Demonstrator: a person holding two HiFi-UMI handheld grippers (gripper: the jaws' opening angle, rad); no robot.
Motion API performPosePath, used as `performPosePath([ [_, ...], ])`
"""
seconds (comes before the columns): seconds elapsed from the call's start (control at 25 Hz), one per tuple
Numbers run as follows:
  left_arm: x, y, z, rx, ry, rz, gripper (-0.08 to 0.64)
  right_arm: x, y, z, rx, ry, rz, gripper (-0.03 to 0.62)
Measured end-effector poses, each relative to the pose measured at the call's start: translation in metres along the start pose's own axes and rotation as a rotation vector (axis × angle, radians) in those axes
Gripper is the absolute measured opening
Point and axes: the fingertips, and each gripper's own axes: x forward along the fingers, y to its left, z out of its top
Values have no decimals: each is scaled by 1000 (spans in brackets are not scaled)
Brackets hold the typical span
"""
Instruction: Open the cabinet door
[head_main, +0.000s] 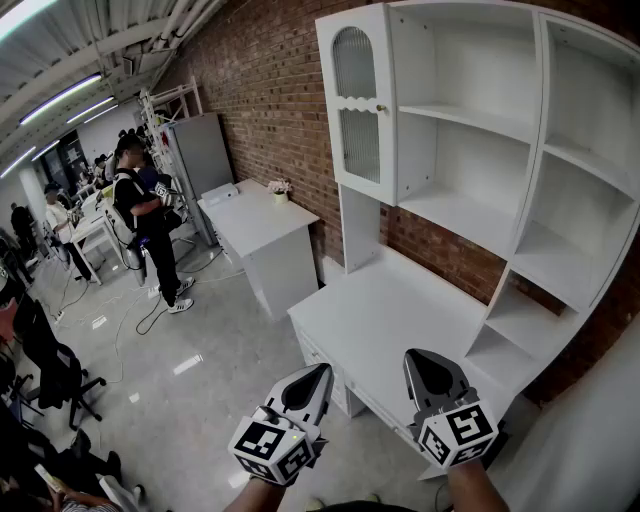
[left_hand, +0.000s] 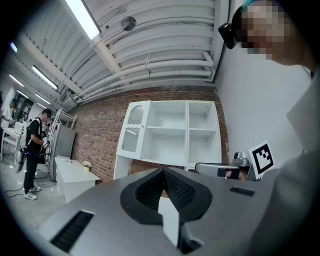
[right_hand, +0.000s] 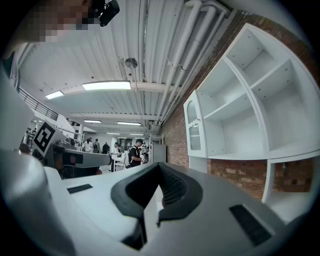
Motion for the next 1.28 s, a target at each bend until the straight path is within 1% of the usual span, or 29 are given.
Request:
performPosePath([
  [0.12,-2,0,4,-18,-12,0,6,-1,1,5,-5,-7,6,2],
  [0.36,-5,-8,1,-13,-1,10,6,-9,3,5,-4,-9,17,2],
  [0.44,-13,-14,2,-5,-1,13,6,-20,8,6,9,-7,30,2],
  [0.52,-18,-18,9,13,-14,23,6,-29,8,12,15,-28,35,2],
  [0.64,-13,-9,20,34,-34,55,6,-28,-2,19,28,-59,35,2],
  [0.72,-11,1,21,36,-34,79,6,-25,-8,16,33,-54,38,2],
  [0.96,-11,2,12,33,-12,130,6,-35,-19,7,62,-42,57,2],
  [1.08,-4,6,6,38,4,154,6,-29,-30,-2,89,-38,65,2],
  [1.28,-1,25,4,41,2,166,6,-11,-27,-11,102,-30,65,2],
])
